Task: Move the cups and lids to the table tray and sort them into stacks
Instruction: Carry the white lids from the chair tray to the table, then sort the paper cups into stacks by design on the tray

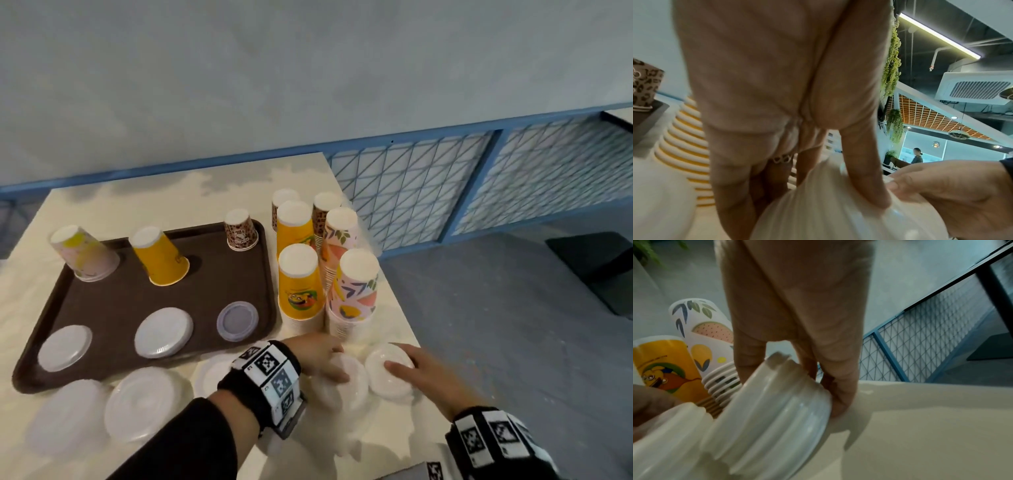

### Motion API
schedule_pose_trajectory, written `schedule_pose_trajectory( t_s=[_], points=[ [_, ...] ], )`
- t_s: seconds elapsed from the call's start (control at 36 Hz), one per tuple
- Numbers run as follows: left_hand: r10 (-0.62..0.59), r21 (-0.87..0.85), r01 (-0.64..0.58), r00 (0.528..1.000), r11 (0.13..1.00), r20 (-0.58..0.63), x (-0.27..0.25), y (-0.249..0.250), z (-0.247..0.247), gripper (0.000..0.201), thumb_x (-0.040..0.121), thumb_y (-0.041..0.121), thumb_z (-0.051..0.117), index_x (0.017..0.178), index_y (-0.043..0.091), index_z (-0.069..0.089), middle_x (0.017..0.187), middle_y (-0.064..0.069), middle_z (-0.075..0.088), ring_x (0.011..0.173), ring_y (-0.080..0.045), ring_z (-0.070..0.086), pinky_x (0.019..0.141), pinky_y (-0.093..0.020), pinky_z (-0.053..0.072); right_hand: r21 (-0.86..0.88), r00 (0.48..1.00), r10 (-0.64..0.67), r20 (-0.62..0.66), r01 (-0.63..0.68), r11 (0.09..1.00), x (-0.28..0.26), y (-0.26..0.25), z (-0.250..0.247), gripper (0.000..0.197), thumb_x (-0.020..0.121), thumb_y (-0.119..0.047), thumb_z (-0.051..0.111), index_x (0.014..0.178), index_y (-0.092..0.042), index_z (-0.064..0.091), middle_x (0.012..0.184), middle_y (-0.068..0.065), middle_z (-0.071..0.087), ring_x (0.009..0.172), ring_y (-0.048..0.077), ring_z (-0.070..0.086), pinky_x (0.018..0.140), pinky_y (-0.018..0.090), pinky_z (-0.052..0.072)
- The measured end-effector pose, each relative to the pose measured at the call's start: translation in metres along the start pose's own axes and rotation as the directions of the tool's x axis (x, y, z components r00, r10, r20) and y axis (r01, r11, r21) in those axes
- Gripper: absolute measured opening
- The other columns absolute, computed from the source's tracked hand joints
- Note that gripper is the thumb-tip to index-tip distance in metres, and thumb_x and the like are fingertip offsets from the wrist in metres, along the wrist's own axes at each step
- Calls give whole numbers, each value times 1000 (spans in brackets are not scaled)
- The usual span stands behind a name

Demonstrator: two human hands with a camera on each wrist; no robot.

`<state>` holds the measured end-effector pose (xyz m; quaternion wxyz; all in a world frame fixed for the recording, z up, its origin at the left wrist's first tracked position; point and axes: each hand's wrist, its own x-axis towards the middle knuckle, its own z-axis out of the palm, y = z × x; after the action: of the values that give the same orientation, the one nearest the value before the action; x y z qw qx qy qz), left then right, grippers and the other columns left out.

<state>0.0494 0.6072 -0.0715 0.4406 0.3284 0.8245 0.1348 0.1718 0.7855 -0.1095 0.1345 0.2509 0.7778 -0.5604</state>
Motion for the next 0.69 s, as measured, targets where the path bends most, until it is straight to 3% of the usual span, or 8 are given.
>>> schedule_pose_trajectory(
  t_s=[0.11, 0.19, 0.25, 0.36, 0.5, 0.58, 0.69],
  points=[
    [-18, -4, 18, 998, 1000, -56, 3, -3, -2, 36, 84, 26, 64, 113, 4, 62, 115, -15, 65, 107, -30, 60, 90, -36, 47, -93, 997, -68, 48, 72, 993, 6, -2, -3, 30, 85, -18, 66, 115, -16, 64, 107, 3, 70, 100, 17, 64, 78, 13, 48],
    [-25, 35, 28, 996, 999, -86, 3, -3, -3, 33, 84, 22, 62, 112, 3, 63, 114, -15, 66, 105, -30, 60, 88, -35, 48, -102, 994, -97, 58, 102, 989, 9, -1, -3, 27, 83, -19, 69, 110, -15, 69, 102, 2, 73, 95, 15, 66, 74, 9, 47],
    [-29, 73, 37, 994, 997, -104, 3, -2, -3, 33, 85, 21, 62, 113, 3, 63, 114, -14, 65, 105, -28, 59, 87, -33, 47, -100, 996, -85, 34, 88, 991, 13, 1, -2, 33, 79, -20, 73, 111, -14, 68, 104, 4, 71, 96, 18, 66, 77, 11, 48],
    [-56, 141, 76, 989, 987, -138, 2, -3, -3, 36, 85, 21, 61, 115, 0, 60, 117, -17, 63, 108, -30, 57, 89, -35, 46, -113, 999, -46, -23, 43, 993, 19, 3, 3, 41, 73, -23, 78, 110, -18, 61, 107, 5, 63, 96, 17, 62, 90, 28, 49],
    [-65, 186, 105, 976, 977, -209, -3, -4, -2, 42, 86, 24, 62, 119, 0, 54, 121, -16, 59, 113, -30, 55, 91, -35, 44, -148, 992, -86, -93, 72, 986, 22, 7, 12, 36, 72, -24, 78, 102, -25, 58, 106, 3, 62, 94, 14, 60, 85, 24, 45],
    [-62, 182, 116, 959, 976, -278, -10, -3, -3, 40, 85, 30, 63, 110, -1, 55, 112, -16, 60, 106, -30, 56, 78, -30, 39, -249, 989, -114, -92, 88, 965, 22, 6, 16, 38, 76, -29, 75, 108, -29, 55, 106, 0, 55, 101, 16, 56, 85, 21, 39],
    [-46, 136, 105, 922, 985, -383, -32, -6, -18, 39, 81, 40, 67, 95, 4, 63, 88, -8, 62, 87, -24, 60, 67, -24, 36, -221, 982, -136, -131, 104, 970, 23, -2, 15, 54, 76, -26, 75, 124, -19, 51, 113, 3, 50, 107, 20, 53, 90, 25, 40]
  ],
)
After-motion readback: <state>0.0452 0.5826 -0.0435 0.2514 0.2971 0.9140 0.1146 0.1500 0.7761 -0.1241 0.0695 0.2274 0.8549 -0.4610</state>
